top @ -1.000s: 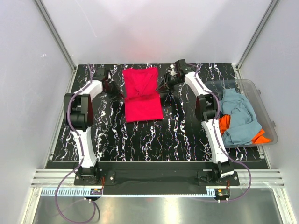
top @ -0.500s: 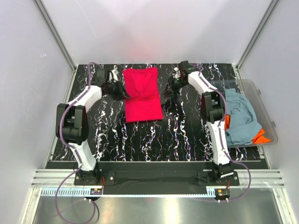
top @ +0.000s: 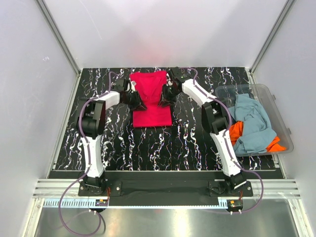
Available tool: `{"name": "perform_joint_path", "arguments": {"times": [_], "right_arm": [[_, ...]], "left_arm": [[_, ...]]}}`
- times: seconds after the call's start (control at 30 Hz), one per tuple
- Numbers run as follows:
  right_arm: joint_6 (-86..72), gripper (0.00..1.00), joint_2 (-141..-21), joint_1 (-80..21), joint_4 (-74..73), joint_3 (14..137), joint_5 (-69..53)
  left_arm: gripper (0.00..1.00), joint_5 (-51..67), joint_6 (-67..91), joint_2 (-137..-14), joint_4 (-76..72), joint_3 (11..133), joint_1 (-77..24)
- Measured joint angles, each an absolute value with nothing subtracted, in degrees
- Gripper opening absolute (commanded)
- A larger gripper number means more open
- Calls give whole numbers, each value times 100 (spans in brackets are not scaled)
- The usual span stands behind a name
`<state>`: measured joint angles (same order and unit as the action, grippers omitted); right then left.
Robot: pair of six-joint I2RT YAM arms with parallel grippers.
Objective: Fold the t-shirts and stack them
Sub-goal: Fold the tshirt
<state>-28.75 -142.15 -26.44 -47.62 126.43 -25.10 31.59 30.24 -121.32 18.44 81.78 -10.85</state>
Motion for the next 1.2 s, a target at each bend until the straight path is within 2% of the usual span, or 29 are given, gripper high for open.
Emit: {"name": "perform_joint_path", "arguments": {"times": [0.27,0.47,0.63,0.77,0.87,0.9,1.0,1.1,1.2], "right_arm": [[-2941,36,-15369,-2526,-4779,14234,-2329],[-3194,37,-16007,-2397,-4737,15474,-2217],[-3590,39,-16114,-1994,-4462,15751,-2349],[-3632,44,-15915,-1695,-4353,15342,-2585],[-3581,47,-15554,-1629,-4331,14722,-2825],[-3535,47,-15377,-1640,-4311,14453,-2952],[-3487,45,-15098,-1739,-4241,14062,-3210],[-3492,43,-14866,-1874,-4016,13651,-3535],[-3527,40,-14567,-2012,-3693,12927,-3815]], "left_arm": [[29,3153,2958,-12685,1966,9483,-943],[31,3186,3094,-13559,2032,11124,-563],[33,3210,3304,-13939,2123,11904,-244],[34,3227,3332,-13413,1966,11292,-141],[31,3398,3472,-12554,1660,10092,-187],[28,3500,3577,-12248,1509,9666,-213],[26,3854,4027,-11585,550,8547,-329],[26,4095,4501,-11524,-403,7933,-491],[25,4338,5054,-12022,-1334,7787,-655]]}}
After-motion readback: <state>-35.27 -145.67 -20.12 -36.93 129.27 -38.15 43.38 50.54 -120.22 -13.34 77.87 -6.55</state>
